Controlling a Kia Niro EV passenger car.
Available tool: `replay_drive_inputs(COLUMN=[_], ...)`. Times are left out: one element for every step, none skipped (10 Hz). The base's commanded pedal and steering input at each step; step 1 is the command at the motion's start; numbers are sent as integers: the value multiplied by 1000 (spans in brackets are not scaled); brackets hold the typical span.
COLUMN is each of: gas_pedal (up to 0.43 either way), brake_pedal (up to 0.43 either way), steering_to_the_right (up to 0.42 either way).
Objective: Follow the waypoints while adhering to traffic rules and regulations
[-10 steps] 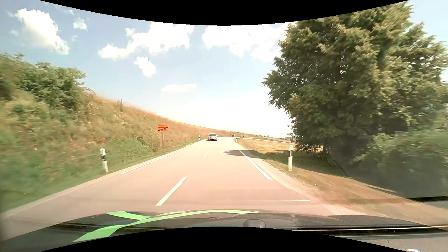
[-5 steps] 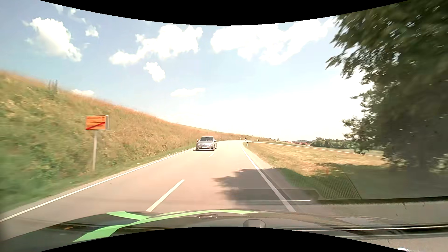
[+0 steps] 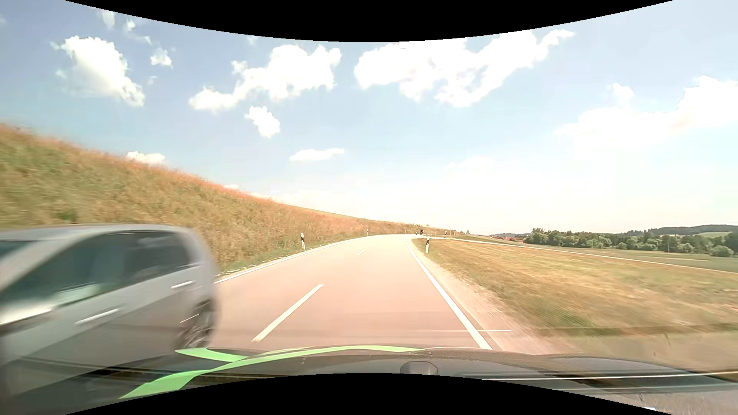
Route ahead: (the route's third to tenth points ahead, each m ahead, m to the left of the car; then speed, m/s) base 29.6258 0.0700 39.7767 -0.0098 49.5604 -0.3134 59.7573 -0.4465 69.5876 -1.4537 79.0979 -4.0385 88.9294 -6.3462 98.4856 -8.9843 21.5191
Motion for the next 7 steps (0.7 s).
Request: replay_drive_inputs(gas_pedal=[331, 331, 331, 331, 331, 331, 331], brake_pedal=[0, 0, 0, 0, 0, 0, 0], steering_to_the_right=[-4, 0, 4, 4, 4, 3, 2])
